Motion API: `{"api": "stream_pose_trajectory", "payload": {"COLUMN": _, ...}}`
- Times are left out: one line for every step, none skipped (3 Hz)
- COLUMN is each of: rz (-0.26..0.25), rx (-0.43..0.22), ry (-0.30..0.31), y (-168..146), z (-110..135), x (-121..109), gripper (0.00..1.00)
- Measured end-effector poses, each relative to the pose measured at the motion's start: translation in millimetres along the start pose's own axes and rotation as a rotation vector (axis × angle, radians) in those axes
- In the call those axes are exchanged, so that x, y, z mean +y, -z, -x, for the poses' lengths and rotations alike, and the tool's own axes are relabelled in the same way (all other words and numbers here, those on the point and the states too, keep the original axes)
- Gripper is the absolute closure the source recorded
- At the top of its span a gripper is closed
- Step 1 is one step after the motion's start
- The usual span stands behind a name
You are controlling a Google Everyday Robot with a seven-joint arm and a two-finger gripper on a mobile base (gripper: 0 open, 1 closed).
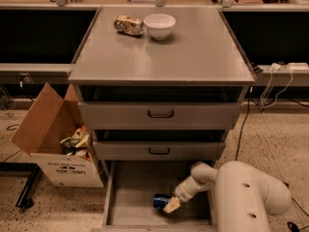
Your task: Place pepsi can into bottom drawer
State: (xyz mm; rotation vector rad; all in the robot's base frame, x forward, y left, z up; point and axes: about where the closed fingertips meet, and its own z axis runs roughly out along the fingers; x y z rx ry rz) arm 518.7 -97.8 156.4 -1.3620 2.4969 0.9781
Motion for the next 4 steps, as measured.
{"api": "stream_pose_trajectory", "payload": {"rz": 0.028, "rx": 0.006, "ry": -0.011, "y": -13.3, "z": -2.0, "x": -0.4, "gripper": 0.35}}
{"api": "stream_pose_trajectory", "payload": {"rz": 0.051, "rx": -0.008, "ry": -0.003, "y": -12.9, "z": 0.1, "x": 0.5, "gripper": 0.04}}
{"api": "stream_pose_trajectory", "payload": {"rz": 0.065, "rx": -0.034, "ry": 0.011, "y": -4.9, "z": 0.6, "x": 1.7, "gripper": 0.00}}
{"api": "stream_pose_trajectory", "payload": {"rz": 0.099, "rx": -0.141, "ry": 0.050, "y": 41.2, "z": -7.6, "x": 12.1, "gripper": 0.00}}
